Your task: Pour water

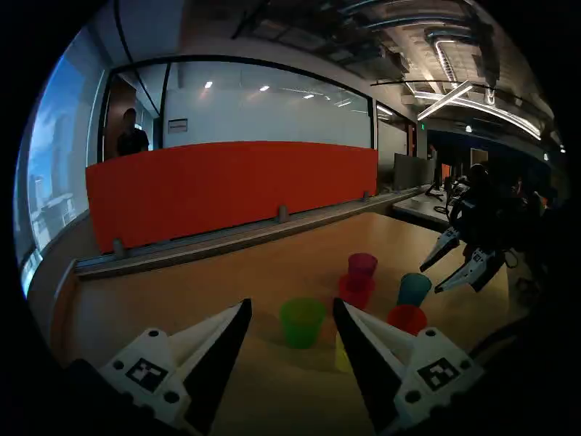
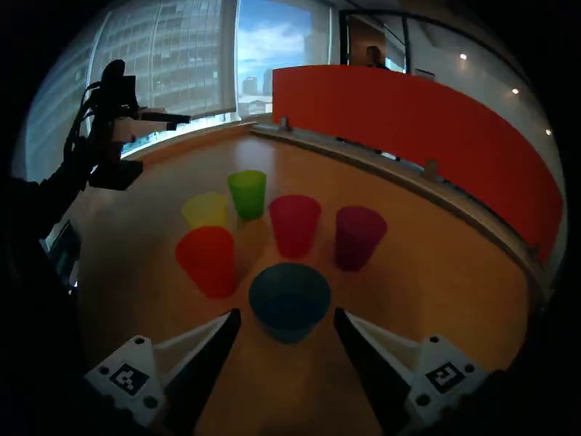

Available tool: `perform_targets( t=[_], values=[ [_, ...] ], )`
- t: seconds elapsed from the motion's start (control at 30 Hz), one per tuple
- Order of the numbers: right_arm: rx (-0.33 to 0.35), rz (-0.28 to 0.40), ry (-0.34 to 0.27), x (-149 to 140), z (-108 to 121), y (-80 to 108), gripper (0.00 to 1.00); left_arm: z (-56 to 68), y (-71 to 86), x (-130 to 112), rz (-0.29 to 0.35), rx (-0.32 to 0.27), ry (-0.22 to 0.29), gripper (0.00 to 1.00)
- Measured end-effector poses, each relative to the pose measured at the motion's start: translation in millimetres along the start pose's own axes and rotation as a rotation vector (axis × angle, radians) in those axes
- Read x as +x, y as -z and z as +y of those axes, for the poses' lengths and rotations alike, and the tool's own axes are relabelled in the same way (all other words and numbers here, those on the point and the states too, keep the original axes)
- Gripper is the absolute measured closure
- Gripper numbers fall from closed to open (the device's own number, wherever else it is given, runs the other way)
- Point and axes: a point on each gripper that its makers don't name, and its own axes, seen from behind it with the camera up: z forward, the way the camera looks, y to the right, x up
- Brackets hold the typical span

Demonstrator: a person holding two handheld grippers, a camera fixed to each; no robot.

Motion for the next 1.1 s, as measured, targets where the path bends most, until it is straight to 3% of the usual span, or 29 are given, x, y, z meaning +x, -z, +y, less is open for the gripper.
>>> perform_targets(
  t=[0.53, 0.93, 1.1],
  values=[
    [-0.003, -0.004, -0.004, -4.4, 6.0, -33.1, 0.00, -7.7, -11.7, -8.4, -0.021, 0.000, -0.007, 0.18],
    [-0.004, 0.006, 0.009, -3.6, 7.2, -48.0, 0.00, -16.3, -23.5, -19.7, -0.047, -0.005, -0.009, 0.18],
    [0.000, 0.015, 0.015, -2.3, 4.7, -49.9, 0.08, -17.6, -29.7, -24.5, -0.059, -0.015, -0.009, 0.18]
  ],
)
